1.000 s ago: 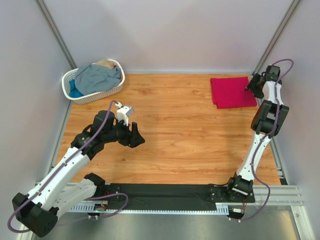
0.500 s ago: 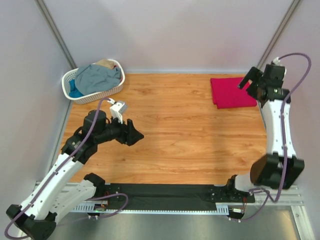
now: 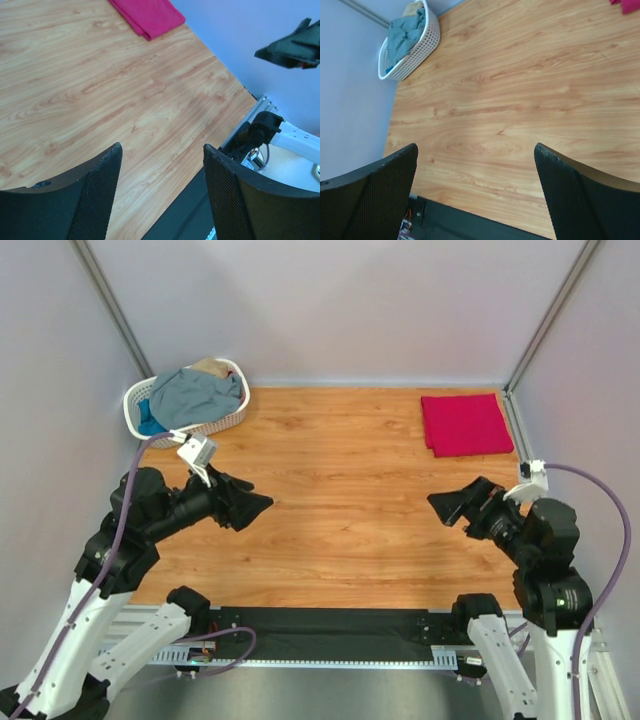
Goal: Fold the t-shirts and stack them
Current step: Neatly place the folded tshirt to the corner
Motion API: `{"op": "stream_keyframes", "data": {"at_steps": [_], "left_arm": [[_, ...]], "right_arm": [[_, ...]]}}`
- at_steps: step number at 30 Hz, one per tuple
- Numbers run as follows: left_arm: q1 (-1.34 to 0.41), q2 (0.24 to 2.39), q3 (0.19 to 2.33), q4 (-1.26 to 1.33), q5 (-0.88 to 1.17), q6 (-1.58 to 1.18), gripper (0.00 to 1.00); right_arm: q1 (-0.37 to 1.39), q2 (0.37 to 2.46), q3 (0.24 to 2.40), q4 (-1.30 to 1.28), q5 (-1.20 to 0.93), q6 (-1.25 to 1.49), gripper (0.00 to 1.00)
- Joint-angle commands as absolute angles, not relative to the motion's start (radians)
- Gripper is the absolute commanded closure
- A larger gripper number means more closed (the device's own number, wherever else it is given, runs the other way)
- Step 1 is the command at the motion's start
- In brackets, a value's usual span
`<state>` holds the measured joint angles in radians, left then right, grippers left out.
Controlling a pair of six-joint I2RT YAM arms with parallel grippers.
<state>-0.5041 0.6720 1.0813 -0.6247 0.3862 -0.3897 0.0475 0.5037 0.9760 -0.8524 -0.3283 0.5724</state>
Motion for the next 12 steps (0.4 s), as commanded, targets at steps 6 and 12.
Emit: {"op": "stream_keyframes", "data": {"at_steps": [6, 12], "left_arm": [[-0.5, 0.578, 1.106, -0.687, 0.344, -0.422, 0.27], [-0.5, 0.543, 1.091, -0.712, 0.324, -0.417, 0.27]], "right_arm": [[0.051, 0.416, 0.976, -0.94, -0.448, 0.542, 0.0], [0.051, 0.416, 1.005, -0.956, -0.422, 0.518, 0.0]]}}
